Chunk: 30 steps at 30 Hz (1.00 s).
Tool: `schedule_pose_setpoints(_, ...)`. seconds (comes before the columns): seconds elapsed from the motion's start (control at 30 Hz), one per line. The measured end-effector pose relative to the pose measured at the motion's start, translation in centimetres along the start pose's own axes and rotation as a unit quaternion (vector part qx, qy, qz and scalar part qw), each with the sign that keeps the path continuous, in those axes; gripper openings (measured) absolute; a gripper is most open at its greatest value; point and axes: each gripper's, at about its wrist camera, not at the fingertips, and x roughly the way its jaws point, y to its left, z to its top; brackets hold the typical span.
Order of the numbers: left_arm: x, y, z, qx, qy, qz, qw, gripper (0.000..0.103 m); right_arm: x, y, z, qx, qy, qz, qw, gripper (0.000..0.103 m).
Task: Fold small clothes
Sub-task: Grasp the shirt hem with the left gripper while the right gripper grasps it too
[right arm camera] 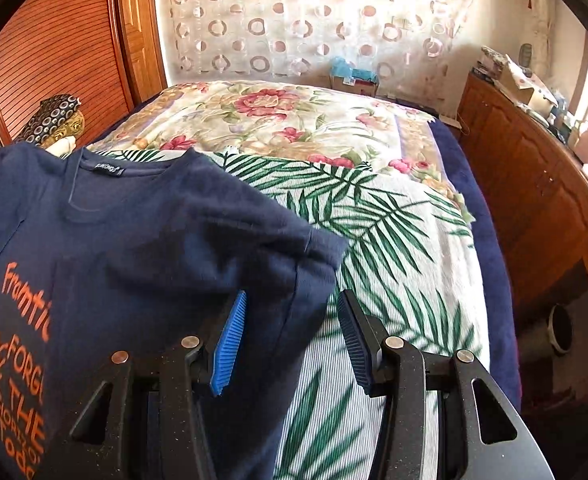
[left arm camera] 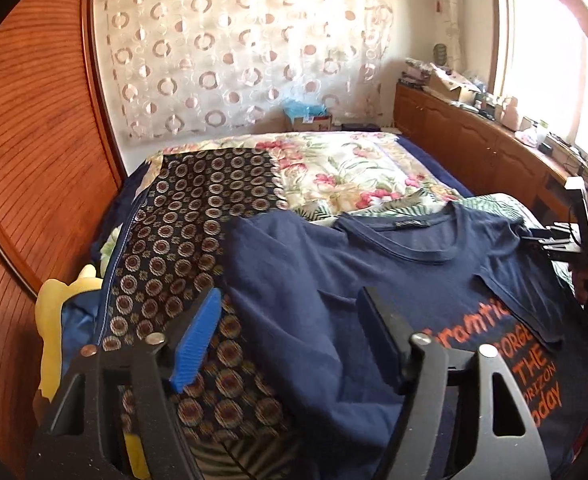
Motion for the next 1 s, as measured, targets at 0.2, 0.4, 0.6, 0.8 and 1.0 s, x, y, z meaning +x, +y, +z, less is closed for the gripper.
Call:
schedule_pose_setpoints(0.2,2.5,1.9,1.3,-0.009,0.024,0.01,0.9996,0.052,0.7,-0.5,-0.2,0.001,-0.011,0.008,1.0,0.049)
schedule_pose_setpoints(0.4,4.7,2.7,2.1,-0.01,0.041,0.011,0.999,0.051,0.4,-0.5,-0.7,0.006,-0.011,0.012,1.0,0.051)
schedule_pose_setpoints(0.6,5.9,2.7,2.5,-0.017,0.058,-0.04,0.9974,0.026,0.6,-0.7,-0.4,0.005,-0.01,0.007,1.0,0.053)
schedule_pose_setpoints(0.8,2.7,1.7,3.5,-0.016,0.0,-0.075,0.9971,0.003,0.5,-0.8,-0.5,0.009,-0.011,0.007,1.0,0.053)
schedule_pose_setpoints(1.0,-0.9,1.9,5.1,-0.014,-0.052,-0.026,0.9982,0.003,0.5,-1.1,-0.5,0.024,-0.012,0.005,1.0,0.053)
